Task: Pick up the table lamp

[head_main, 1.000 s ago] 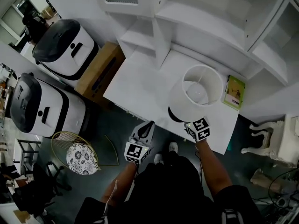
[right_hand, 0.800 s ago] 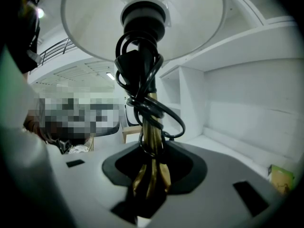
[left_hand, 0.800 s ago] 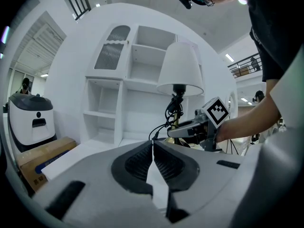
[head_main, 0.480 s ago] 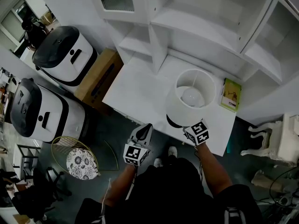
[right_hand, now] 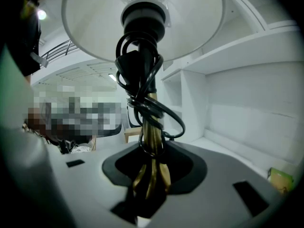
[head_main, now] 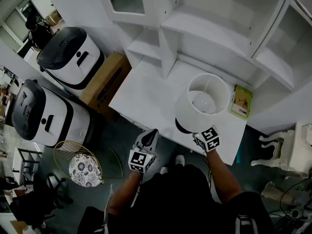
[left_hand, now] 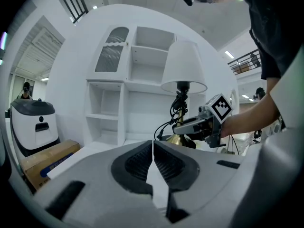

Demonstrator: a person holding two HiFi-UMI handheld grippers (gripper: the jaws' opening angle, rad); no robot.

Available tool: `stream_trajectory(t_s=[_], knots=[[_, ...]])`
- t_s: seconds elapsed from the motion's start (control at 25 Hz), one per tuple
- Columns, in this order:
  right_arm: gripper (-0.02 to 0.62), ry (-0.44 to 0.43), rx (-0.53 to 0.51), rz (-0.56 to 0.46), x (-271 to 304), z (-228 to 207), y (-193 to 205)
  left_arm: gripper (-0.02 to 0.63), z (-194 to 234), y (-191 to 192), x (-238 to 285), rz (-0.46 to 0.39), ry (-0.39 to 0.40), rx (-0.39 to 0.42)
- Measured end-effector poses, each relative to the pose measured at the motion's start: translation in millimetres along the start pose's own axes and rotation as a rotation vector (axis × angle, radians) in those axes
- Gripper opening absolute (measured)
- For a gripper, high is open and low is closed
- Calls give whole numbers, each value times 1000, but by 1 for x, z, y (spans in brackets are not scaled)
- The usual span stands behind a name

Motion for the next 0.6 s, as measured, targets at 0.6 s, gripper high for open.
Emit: stream_trajectory(t_s=[0.6], knots=[[141, -22, -23, 7, -6, -4, -9, 19, -3, -1, 4, 3, -19, -11]])
Point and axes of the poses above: the fingertips, and each gripper's own axes: x forward along the fingers, z to its left, y out of its underside, the point moved 7 cm from there along -x, backward along the fingers, and after that the axes turned 4 degrees about z, right-handed, at the moved point
